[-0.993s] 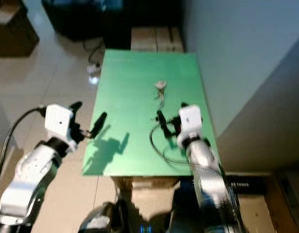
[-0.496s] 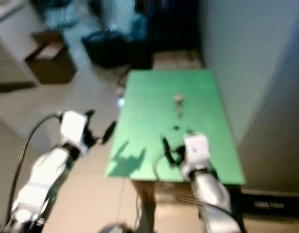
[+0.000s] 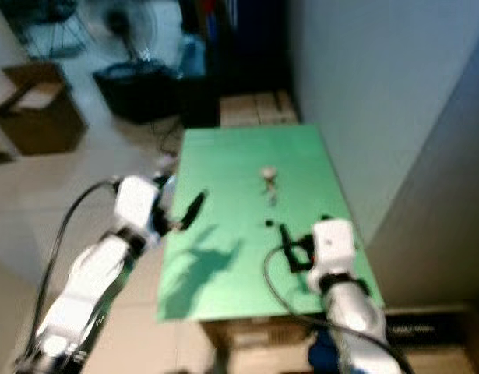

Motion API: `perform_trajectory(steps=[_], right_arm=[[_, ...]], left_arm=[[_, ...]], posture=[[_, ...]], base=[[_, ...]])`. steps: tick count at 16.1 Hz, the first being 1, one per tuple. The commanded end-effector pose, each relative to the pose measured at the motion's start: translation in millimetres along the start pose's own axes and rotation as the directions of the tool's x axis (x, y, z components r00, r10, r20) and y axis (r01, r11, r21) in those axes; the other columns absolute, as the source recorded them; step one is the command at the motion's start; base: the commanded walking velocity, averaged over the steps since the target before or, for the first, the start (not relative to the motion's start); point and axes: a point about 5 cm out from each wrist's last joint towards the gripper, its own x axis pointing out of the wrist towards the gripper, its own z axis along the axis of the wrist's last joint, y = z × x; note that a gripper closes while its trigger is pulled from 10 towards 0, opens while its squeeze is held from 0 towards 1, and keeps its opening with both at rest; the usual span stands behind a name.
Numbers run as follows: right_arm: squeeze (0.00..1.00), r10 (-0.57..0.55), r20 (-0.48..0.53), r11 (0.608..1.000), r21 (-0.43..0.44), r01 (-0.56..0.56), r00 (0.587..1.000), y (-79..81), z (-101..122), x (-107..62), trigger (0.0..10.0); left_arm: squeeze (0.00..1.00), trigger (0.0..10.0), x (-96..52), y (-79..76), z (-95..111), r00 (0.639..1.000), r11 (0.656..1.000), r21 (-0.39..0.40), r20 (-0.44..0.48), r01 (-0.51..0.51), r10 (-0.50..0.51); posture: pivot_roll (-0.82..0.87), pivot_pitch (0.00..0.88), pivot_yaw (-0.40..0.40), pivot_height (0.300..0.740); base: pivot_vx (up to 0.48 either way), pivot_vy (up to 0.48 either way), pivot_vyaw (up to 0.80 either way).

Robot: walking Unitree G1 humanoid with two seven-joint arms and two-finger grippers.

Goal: Hang keys on a hook

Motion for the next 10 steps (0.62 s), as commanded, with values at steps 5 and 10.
perform_trajectory(steps=[5,10], right_arm=[[0.00,0.080,-0.036,0.995,-0.059,-0.082,0.996,-10.2,9,12.5,10.0],[0.00,0.104,-0.087,0.994,-0.034,-0.107,0.991,-15.5,6,35.3,10.0]], left_arm=[[0.00,10.0,-5.6,-5.7,0,0.995,0.995,-0.019,0.010,-0.095,0.095],[0.00,10.0,-26.8,1.9,0,0.998,0.998,0.022,-0.030,-0.062,0.063]], posture=[[-0.13,0.085,-0.061,0.740],[-0.04,0.164,-0.056,0.740]], base=[[0.327,0.000,0.00],[0.000,0.000,0.00]])
